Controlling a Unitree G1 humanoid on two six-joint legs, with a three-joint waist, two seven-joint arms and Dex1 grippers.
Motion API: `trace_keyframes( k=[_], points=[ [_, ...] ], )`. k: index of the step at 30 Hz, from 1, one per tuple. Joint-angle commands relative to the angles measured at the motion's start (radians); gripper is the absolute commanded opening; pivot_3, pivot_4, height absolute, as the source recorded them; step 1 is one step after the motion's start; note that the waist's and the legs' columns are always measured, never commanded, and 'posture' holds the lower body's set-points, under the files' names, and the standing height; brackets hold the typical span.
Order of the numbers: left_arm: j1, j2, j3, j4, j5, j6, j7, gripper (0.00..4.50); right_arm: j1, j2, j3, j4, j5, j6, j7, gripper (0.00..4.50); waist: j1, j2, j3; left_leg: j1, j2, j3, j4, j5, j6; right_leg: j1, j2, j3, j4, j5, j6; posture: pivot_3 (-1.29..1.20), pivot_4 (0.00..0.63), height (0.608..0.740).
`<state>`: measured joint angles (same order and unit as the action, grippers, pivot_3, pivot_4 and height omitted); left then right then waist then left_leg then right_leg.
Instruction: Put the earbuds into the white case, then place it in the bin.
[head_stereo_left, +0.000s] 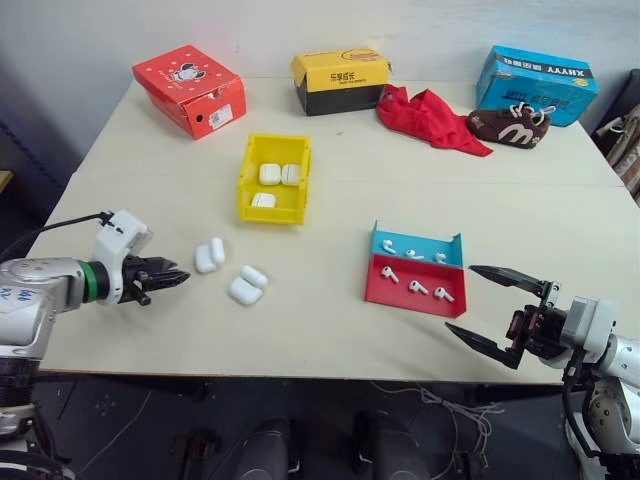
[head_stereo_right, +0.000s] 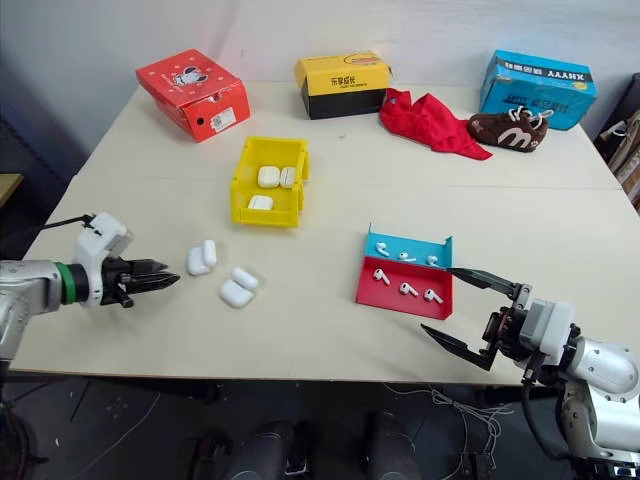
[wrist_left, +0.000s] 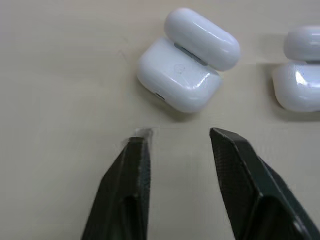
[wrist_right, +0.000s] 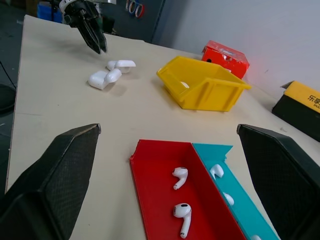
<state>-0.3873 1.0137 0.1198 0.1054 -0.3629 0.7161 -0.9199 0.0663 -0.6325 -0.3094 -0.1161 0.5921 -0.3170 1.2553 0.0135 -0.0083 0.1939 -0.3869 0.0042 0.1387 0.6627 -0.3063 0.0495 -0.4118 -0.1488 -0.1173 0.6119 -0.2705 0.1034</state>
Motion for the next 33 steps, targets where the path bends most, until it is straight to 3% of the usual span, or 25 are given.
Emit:
trace_keyframes(
  k=[1,5,13,33],
  points=[
    [-0.094,0.041,-0.046,0.079,0.049,-0.156,-0.129,3.31,-0.003,-0.01,-0.011,-0.007,0.016,-0.009,0.014,4.5,0.006,0.0,0.0,0.0,0.0,0.0,0.0,0.0,0.0,0.0,0.0,0.0,0.0,0.0,0.0,0.0,0.15,0.74],
    [-0.232,0.039,-0.173,0.245,0.178,-0.367,-0.244,4.45,-0.022,-0.005,-0.013,0.049,0.017,-0.03,0.045,4.5,0.009,0.0,0.0,0.0,0.0,0.001,0.0,-0.002,0.001,0.0,0.0,0.0,-0.001,0.0,0.0,0.0,0.15,0.74],
    [-0.434,-0.058,-0.297,0.529,0.311,-0.52,-0.36,4.45,-0.022,0.011,-0.014,0.094,0.014,-0.068,0.075,4.5,-0.002,0.0,0.0,-0.001,0.0,0.007,0.001,0.0,0.009,-0.001,0.003,-0.006,0.003,0.001,0.001,0.0,0.15,0.74],
    [-0.507,-0.16,-0.336,0.677,0.451,-0.587,-0.361,4.45,0.079,0.016,-0.039,0.069,0.04,-0.119,0.086,4.5,-0.015,0.0,0.0,-0.001,0.0,0.007,0.004,-0.002,0.012,-0.001,0.002,-0.006,0.005,0.001,0.002,0.0,0.15,0.74]
  ],
)
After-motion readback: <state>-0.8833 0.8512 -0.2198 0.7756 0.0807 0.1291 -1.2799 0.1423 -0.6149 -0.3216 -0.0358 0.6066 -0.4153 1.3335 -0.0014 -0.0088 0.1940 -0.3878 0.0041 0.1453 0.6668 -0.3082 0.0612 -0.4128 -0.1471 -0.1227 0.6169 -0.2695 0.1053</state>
